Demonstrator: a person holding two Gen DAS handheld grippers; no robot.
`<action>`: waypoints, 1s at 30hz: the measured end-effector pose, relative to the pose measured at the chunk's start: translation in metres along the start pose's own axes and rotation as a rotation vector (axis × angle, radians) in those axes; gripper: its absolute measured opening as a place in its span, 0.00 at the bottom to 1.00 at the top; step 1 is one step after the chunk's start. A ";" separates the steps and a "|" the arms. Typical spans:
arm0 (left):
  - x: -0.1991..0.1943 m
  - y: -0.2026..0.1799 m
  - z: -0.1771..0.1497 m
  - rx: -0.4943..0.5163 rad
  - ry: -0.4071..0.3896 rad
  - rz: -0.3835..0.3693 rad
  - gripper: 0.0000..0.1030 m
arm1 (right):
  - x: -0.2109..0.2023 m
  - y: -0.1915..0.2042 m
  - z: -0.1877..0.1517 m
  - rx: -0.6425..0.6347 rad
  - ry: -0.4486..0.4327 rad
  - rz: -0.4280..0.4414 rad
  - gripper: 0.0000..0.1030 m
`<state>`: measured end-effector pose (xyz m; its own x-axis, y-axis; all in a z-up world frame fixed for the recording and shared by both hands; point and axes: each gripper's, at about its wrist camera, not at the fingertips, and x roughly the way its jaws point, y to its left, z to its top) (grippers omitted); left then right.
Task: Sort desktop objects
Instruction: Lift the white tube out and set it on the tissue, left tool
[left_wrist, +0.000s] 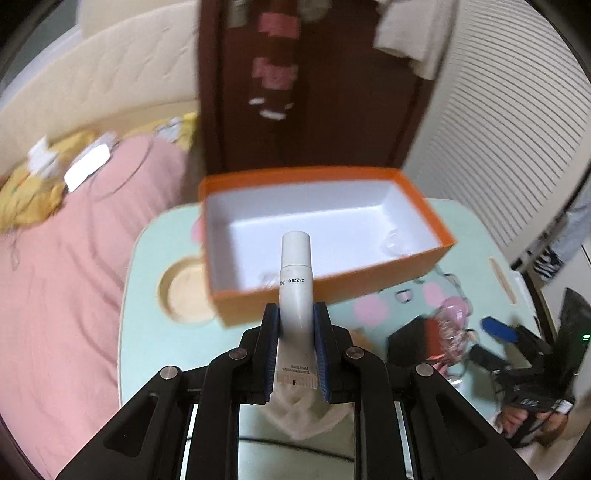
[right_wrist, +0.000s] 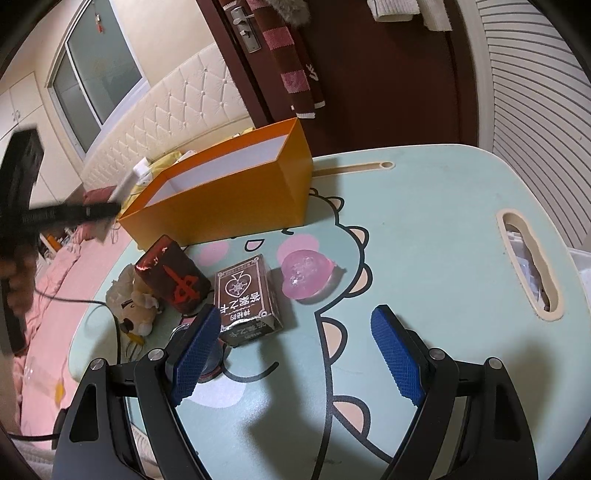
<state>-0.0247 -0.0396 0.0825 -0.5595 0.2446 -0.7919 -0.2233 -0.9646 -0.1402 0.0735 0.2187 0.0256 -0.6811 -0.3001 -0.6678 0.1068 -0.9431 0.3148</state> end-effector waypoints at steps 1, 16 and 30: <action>0.002 0.004 -0.006 -0.021 0.005 0.002 0.16 | 0.000 0.000 0.000 0.000 0.001 0.000 0.81; 0.012 0.010 -0.044 -0.107 -0.068 0.034 0.50 | 0.002 0.003 -0.001 -0.007 0.003 -0.003 0.81; 0.016 0.004 -0.072 -0.085 -0.251 0.144 0.87 | 0.001 0.011 0.013 -0.023 0.008 0.006 0.81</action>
<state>0.0227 -0.0469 0.0271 -0.7627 0.1108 -0.6372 -0.0654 -0.9934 -0.0946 0.0649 0.2103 0.0374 -0.6748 -0.3066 -0.6713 0.1273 -0.9444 0.3033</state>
